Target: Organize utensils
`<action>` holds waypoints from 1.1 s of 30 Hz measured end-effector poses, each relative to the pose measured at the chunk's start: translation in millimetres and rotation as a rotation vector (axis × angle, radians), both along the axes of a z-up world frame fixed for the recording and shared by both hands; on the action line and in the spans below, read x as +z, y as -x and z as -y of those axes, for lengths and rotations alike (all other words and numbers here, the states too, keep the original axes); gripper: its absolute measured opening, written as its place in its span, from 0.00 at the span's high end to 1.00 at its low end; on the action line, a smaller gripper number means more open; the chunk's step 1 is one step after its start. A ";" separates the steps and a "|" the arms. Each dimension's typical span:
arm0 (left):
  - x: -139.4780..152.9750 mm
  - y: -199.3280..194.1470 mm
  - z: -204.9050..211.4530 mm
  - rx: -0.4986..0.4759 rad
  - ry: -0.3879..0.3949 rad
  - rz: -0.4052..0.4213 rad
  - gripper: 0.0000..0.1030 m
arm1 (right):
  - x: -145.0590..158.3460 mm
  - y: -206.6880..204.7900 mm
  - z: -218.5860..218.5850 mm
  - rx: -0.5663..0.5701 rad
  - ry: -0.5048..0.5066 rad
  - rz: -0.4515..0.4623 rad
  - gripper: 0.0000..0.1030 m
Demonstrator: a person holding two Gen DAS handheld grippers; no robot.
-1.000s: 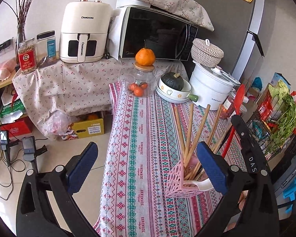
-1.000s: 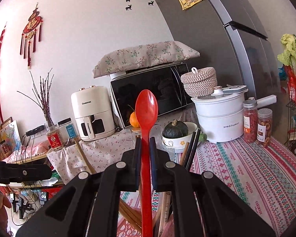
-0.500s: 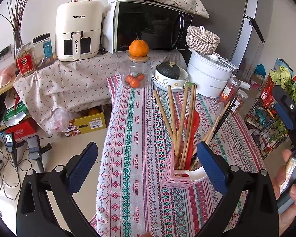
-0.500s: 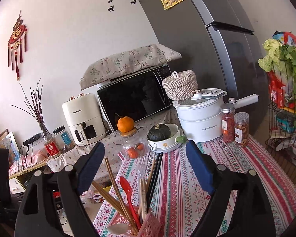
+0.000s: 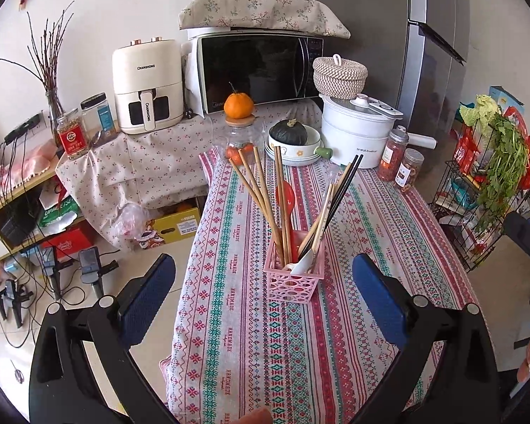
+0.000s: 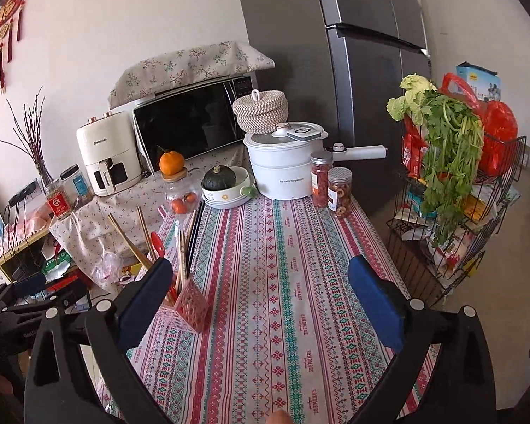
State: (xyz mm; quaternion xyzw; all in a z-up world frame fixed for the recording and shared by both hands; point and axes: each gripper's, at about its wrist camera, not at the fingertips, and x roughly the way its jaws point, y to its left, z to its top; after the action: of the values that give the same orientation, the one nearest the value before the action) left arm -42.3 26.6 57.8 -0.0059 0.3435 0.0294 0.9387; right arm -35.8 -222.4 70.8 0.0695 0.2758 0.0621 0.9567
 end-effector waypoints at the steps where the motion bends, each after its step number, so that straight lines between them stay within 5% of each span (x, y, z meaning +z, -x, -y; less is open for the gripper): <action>1: 0.3 1.5 2.1 0.004 -0.004 0.009 0.07 | -0.6 1.5 -0.2 0.010 0.016 -0.001 0.06; 33: -12.0 0.5 15.4 -0.011 -0.027 0.016 0.07 | -22.3 -11.3 -14.7 0.060 0.054 -0.091 0.06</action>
State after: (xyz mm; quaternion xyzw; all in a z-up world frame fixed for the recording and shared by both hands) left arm -42.8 11.2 45.8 0.0086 0.3357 0.0292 0.9415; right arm -24.5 -207.7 48.6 0.0382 0.3225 0.0803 0.9424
